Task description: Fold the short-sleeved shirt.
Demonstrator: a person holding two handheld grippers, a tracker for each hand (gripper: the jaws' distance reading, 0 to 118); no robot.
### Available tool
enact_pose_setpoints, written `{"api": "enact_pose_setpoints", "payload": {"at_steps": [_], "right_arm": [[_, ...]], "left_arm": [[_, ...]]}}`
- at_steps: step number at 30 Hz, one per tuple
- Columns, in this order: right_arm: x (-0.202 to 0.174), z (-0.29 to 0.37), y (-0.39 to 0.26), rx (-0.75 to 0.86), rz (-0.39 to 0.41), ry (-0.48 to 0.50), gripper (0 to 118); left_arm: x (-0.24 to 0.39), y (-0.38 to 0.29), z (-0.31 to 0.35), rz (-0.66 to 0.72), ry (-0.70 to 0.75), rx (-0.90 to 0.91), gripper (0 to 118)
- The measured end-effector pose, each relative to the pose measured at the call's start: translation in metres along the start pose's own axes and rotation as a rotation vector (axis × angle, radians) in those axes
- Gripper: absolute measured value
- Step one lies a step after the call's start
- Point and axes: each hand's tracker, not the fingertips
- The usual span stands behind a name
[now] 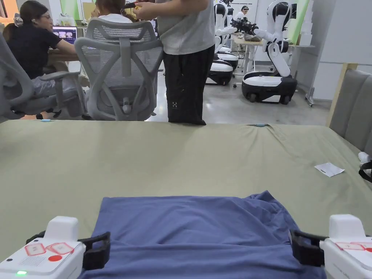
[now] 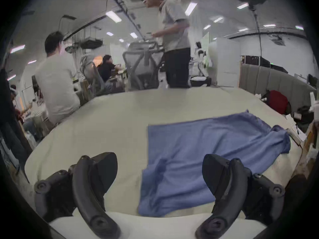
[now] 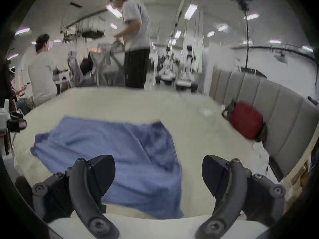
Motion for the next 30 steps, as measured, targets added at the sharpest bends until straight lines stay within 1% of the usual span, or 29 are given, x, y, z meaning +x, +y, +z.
{"api": "enact_pose_setpoints", "payload": {"at_steps": [1, 2, 3, 4, 5, 6, 7, 8, 10, 14, 16, 21, 22, 23, 24, 25, 26, 27, 28, 29, 30], "right_arm": [[-0.010, 0.005, 0.007, 0.051, -0.003, 0.017, 105], [-0.017, 0.008, 0.010, 0.100, -0.001, 0.036, 101], [-0.026, 0.010, 0.013, 0.135, 0.002, 0.055, 87], [-0.034, 0.008, 0.016, 0.144, 0.000, 0.065, 69], [-0.039, 0.007, 0.016, 0.139, 0.002, 0.066, 41], [-0.044, 0.003, 0.016, 0.139, 0.010, 0.067, 3], [-0.049, 0.001, 0.015, 0.147, 0.021, 0.057, 0], [-0.050, -0.003, 0.015, 0.148, 0.022, 0.060, 0], [-0.051, -0.012, 0.016, 0.118, 0.018, 0.100, 0], [-0.052, -0.032, 0.012, 0.099, 0.048, 0.098, 0], [-0.051, -0.044, 0.010, 0.079, 0.049, 0.104, 0], [-0.045, -0.076, 0.008, 0.039, 0.052, 0.097, 0], [-0.043, -0.083, 0.008, 0.032, 0.051, 0.095, 0], [-0.041, -0.089, 0.008, 0.023, 0.050, 0.092, 0], [-0.038, -0.095, 0.007, 0.016, 0.049, 0.089, 0], [-0.035, -0.101, 0.006, 0.009, 0.046, 0.085, 0], [-0.033, -0.106, 0.006, 0.001, 0.044, 0.080, 0], [-0.030, -0.112, 0.006, -0.006, 0.041, 0.074, 0], [-0.027, -0.117, 0.007, -0.014, 0.038, 0.071, 0], [-0.024, -0.121, 0.007, -0.021, 0.038, 0.067, 0], [-0.021, -0.128, 0.009, -0.031, 0.043, 0.063, 0]], "left_arm": [[0.008, 0.006, -0.002, -0.002, -0.011, -0.004, 98], [0.016, 0.010, -0.004, -0.001, -0.031, 0.003, 89], [0.022, 0.014, -0.006, -0.002, -0.048, 0.014, 57], [0.028, 0.015, -0.009, -0.009, -0.047, 0.020, 21], [0.032, 0.015, -0.013, -0.021, -0.040, 0.025, 0], [0.039, 0.015, -0.015, -0.033, -0.026, 0.028, 0], [0.039, 0.015, -0.020, -0.035, -0.051, 0.011, 0], [0.037, 0.014, -0.024, -0.023, -0.095, -0.027, 0], [0.034, 0.009, -0.033, -0.026, -0.081, -0.034, 0], [0.015, 0.011, -0.067, -0.013, -0.055, -0.103, 0], [0.003, 0.019, -0.094, -0.011, -0.017, -0.142, 0], [-0.022, 0.045, -0.177, -0.001, 0.007, -0.237, 0], [-0.025, 0.049, -0.195, -0.004, 0.028, -0.244, 14], [-0.028, 0.052, -0.212, -0.006, 0.046, -0.246, 48], [-0.031, 0.054, -0.228, -0.014, 0.059, -0.251, 101], [-0.033, 0.056, -0.247, -0.021, 0.068, -0.276, 118], [-0.032, 0.055, -0.261, -0.036, 0.085, -0.309, 108], [-0.033, 0.054, -0.274, -0.039, 0.077, -0.305, 108], [-0.034, 0.055, -0.288, -0.045, 0.095, -0.301, 106], [-0.034, 0.052, -0.300, -0.061, 0.116, -0.328, 100], [-0.033, 0.048, -0.311, -0.059, 0.116, -0.358, 99]]}}
